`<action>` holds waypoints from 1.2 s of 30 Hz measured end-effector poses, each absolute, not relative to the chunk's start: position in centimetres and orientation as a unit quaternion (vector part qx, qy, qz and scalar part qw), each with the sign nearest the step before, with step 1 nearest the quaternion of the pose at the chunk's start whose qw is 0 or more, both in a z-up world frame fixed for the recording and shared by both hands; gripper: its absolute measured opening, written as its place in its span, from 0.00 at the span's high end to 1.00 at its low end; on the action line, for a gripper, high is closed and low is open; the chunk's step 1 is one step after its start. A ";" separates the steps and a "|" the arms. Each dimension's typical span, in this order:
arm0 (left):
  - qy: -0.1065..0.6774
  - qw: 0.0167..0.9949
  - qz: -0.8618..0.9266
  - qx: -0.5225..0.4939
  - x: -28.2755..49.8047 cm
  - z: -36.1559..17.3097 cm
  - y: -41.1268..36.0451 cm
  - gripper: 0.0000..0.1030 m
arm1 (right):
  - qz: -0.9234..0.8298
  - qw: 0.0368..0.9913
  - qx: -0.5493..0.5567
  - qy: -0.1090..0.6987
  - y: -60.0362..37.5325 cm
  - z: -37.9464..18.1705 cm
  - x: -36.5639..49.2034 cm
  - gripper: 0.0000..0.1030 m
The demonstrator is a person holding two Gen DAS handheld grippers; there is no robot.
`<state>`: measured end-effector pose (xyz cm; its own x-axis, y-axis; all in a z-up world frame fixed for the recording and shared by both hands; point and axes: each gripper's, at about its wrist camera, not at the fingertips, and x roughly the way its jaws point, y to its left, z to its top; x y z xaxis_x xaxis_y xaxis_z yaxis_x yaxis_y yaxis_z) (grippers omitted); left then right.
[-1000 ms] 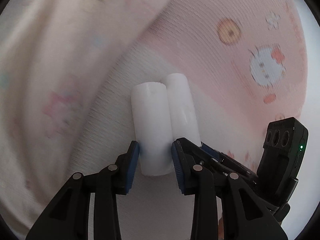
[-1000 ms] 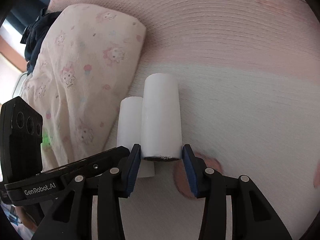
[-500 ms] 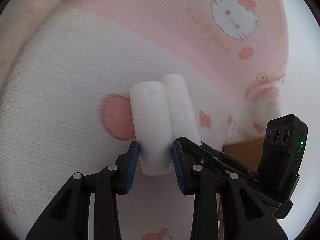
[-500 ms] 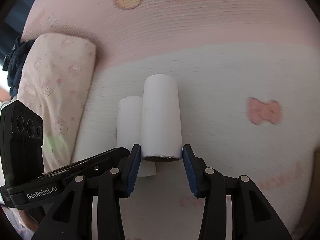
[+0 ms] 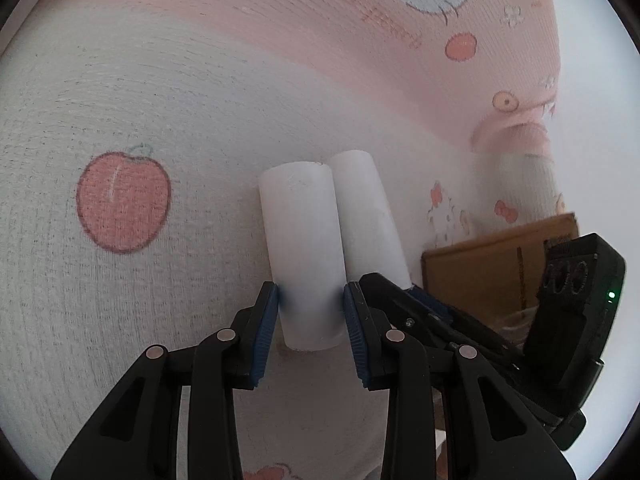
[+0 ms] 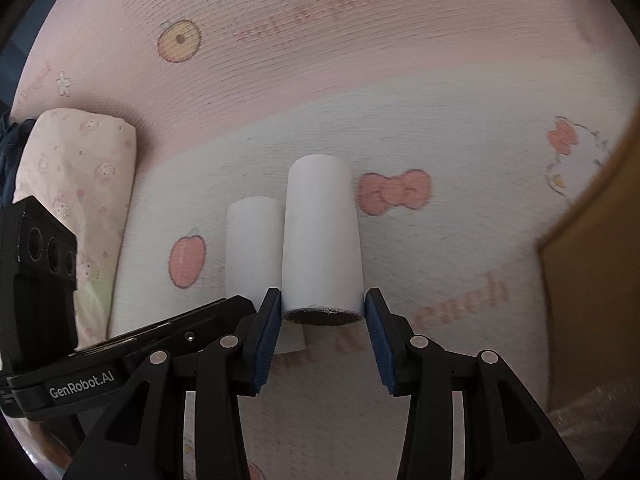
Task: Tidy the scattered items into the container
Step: 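Lift both held tubes and carry them over to the cardboard box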
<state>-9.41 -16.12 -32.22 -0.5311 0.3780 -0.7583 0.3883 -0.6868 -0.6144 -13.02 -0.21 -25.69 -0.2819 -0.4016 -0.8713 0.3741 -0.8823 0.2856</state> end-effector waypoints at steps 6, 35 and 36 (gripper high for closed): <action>0.335 0.030 -0.799 0.499 -9.8 -30.9 -14.7 0.55 | -0.805 0.222 0.551 -0.005 1.7 -25.2 -12.5 0.61; 0.247 0.093 -0.793 0.549 -12.4 -31.2 -15.7 0.51 | -0.787 0.262 0.555 0.066 -0.8 -26.7 -13.8 0.42; 0.241 0.093 -0.794 0.551 -12.3 -31.1 -15.8 0.51 | -0.782 0.268 0.559 0.064 -0.9 -26.9 -13.9 0.42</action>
<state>-12.28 -15.78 -31.12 -0.3763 0.1182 -0.9189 0.4136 -0.8661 -0.2807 -13.88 -0.95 -26.93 -0.2319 -0.3489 -0.9080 0.4910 -0.8478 0.2003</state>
